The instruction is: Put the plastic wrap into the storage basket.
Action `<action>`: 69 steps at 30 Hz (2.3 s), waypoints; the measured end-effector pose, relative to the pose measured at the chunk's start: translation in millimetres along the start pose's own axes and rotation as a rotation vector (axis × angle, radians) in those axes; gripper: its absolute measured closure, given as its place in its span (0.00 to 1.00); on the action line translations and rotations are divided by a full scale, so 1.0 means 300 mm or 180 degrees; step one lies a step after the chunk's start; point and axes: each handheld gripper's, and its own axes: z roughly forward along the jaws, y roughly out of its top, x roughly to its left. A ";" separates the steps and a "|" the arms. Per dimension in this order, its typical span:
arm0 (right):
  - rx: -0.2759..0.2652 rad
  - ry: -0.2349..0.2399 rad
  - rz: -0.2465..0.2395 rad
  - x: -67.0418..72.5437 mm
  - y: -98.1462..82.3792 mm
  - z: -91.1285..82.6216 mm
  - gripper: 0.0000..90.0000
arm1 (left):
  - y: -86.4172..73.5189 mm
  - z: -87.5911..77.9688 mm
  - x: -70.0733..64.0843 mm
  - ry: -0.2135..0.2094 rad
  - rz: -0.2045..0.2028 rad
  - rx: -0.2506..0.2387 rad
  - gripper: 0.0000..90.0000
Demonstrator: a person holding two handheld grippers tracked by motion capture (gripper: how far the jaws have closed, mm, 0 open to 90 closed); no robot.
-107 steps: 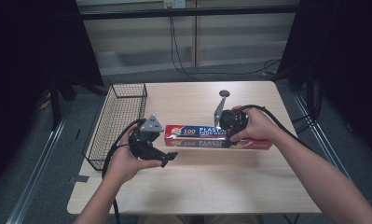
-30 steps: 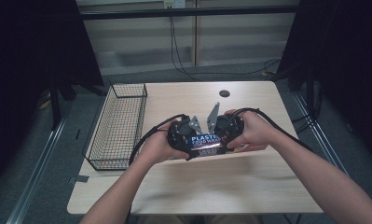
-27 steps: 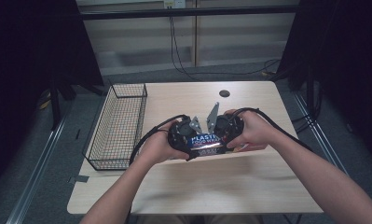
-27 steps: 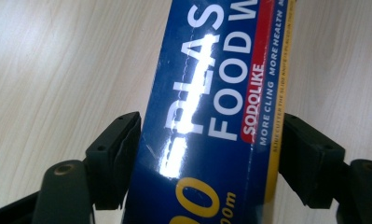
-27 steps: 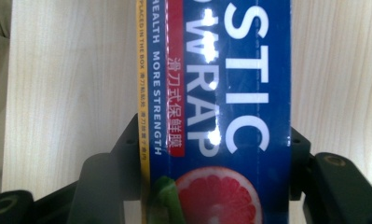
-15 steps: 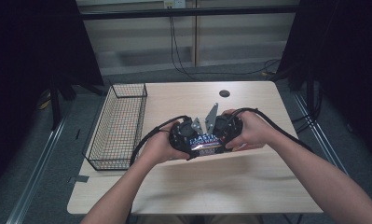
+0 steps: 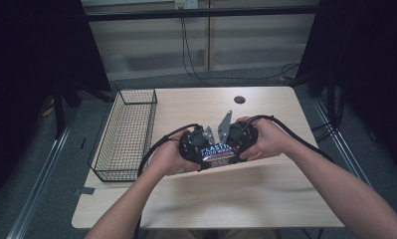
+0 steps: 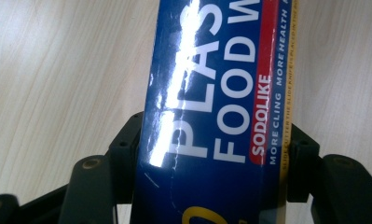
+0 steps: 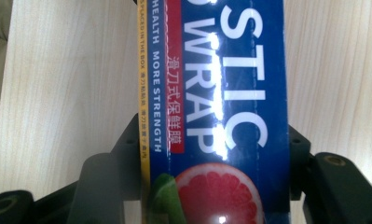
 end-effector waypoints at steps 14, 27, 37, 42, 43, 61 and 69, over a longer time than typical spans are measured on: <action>-0.0025 -0.0002 0.0057 0.009 0.004 -0.008 0.48 | 0.000 0.002 0.004 -0.0020 0.0068 0.0071 0.43; -0.0060 0.0076 -0.0120 0.004 0.004 -0.011 0.47 | 0.017 0.017 -0.043 0.0037 -0.0221 -0.0024 0.47; -0.0163 0.0063 -0.0018 0.007 0.012 -0.007 0.35 | 0.011 -0.009 -0.046 0.0045 -0.0221 0.0105 0.48; -0.0211 -0.0098 0.0119 -0.009 0.004 -0.018 0.17 | -0.011 -0.024 -0.023 0.0054 -0.0268 0.0200 0.48; -0.0211 -0.0098 0.0119 -0.009 0.004 -0.018 0.17 | -0.017 -0.025 -0.021 0.0064 -0.0274 0.0215 0.48; -0.0601 -0.0438 0.0657 -0.046 -0.112 -0.082 0.02 | -0.120 -0.097 0.032 0.0164 -0.0716 0.0292 0.48; -0.0692 -0.0379 0.0760 -0.039 -0.149 -0.073 0.00 | -0.161 -0.138 0.050 0.0232 -0.0901 0.0316 0.48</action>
